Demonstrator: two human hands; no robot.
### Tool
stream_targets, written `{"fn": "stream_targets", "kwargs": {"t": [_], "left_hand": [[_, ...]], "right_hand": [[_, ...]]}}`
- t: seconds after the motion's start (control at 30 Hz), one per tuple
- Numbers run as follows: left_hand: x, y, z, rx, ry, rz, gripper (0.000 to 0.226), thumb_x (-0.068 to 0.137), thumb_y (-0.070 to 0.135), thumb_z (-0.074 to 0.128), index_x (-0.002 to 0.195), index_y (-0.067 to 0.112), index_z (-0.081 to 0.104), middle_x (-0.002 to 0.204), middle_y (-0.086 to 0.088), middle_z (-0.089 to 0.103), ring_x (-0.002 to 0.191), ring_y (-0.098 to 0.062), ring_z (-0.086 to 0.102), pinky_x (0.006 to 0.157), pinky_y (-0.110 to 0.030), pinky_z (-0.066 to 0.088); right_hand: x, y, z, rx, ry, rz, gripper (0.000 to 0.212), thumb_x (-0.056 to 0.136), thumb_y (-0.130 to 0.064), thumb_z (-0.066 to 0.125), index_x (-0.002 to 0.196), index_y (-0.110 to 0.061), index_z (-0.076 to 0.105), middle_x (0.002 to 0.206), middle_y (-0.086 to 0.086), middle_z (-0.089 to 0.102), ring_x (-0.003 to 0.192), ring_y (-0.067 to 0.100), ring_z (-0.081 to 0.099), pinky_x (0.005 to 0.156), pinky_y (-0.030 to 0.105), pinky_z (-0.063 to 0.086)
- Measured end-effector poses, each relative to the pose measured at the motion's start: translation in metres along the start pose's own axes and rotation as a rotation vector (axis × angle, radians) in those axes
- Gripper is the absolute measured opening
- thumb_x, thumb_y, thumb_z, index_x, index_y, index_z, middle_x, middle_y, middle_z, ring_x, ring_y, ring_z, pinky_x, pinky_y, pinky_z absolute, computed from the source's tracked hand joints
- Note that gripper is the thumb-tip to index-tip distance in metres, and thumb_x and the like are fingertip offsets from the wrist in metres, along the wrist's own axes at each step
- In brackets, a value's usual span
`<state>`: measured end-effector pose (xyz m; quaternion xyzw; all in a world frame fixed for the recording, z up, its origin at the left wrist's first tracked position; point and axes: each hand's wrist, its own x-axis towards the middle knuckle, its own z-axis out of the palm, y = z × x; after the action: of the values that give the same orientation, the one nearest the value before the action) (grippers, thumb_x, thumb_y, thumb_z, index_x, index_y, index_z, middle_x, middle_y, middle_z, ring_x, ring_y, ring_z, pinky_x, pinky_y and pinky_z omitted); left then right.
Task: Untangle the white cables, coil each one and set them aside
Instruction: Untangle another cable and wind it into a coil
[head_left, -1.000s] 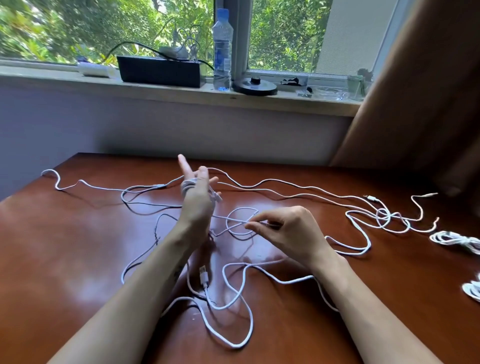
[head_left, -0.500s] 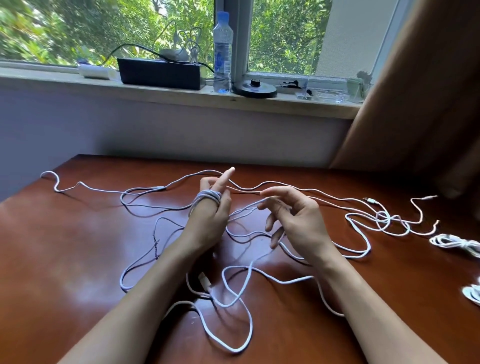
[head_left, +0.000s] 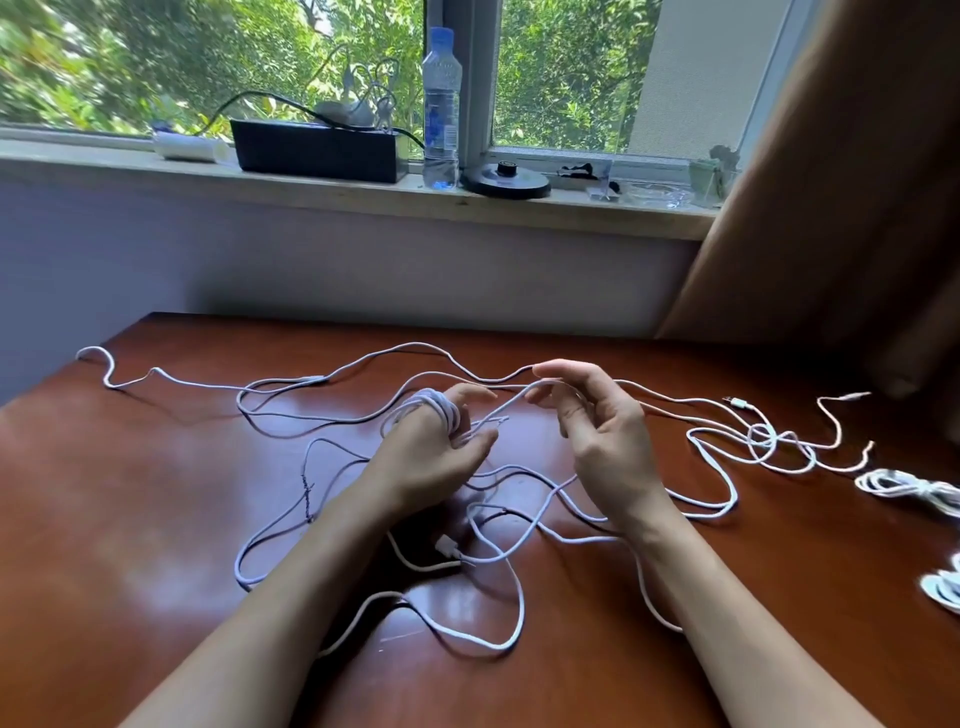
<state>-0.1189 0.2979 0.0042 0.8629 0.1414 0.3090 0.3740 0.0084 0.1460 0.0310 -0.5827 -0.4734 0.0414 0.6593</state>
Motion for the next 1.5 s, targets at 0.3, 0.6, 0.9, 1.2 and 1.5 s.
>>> {"fn": "stream_targets", "kwargs": {"t": [0.3,0.6,0.9,1.2,1.5], "left_hand": [[0.002,-0.003,-0.001,0.051,0.074,-0.018,0.027,0.087,0.05,0.061,0.091,0.023,0.06,0.048,0.011,0.038,0.045,-0.01,0.034,0.052,-0.028,0.029],[0.0,0.005,-0.007,0.001,0.032,0.004,0.049,0.09,0.059,0.041,0.075,0.014,0.052,0.061,0.007,0.044,0.06,-0.022,0.045,0.065,-0.048,0.042],[0.002,-0.004,-0.008,-0.056,0.044,-0.056,0.061,0.092,0.067,0.037,0.06,0.02,0.058,0.056,-0.004,0.054,0.059,-0.022,0.05,0.067,-0.057,0.045],[-0.002,0.006,-0.009,0.013,0.016,-0.018,0.067,0.092,0.068,0.032,0.056,0.015,0.055,0.053,-0.005,0.047,0.056,-0.015,0.046,0.065,-0.046,0.039],[-0.004,0.016,-0.003,-0.29,-0.091,-0.116,0.061,0.095,0.055,0.04,0.05,0.013,0.043,0.049,0.001,0.035,0.048,-0.014,0.03,0.052,-0.031,0.025]], "right_hand": [[-0.002,0.009,-0.004,-0.434,0.125,-0.165,0.026,0.1,-0.033,0.059,0.124,-0.025,0.064,0.088,-0.011,0.072,0.075,0.006,0.067,0.068,0.024,0.051],[0.0,0.012,-0.008,-0.491,0.164,0.01,0.023,0.092,-0.043,0.071,0.087,-0.025,0.056,0.058,-0.008,0.052,0.052,0.01,0.048,0.053,0.032,0.041],[0.0,0.009,-0.004,-0.294,0.078,-0.066,0.009,0.1,-0.013,0.06,0.104,-0.02,0.063,0.071,-0.002,0.053,0.057,0.016,0.045,0.054,0.021,0.038],[0.003,0.019,-0.008,-0.387,0.187,-0.069,0.018,0.096,-0.026,0.068,0.112,-0.028,0.077,0.081,-0.019,0.069,0.061,0.01,0.056,0.059,0.024,0.045],[0.006,0.029,-0.014,-0.492,0.037,-0.046,0.017,0.094,-0.025,0.072,0.109,-0.031,0.078,0.076,-0.003,0.061,0.075,0.018,0.059,0.073,0.038,0.049]]}}
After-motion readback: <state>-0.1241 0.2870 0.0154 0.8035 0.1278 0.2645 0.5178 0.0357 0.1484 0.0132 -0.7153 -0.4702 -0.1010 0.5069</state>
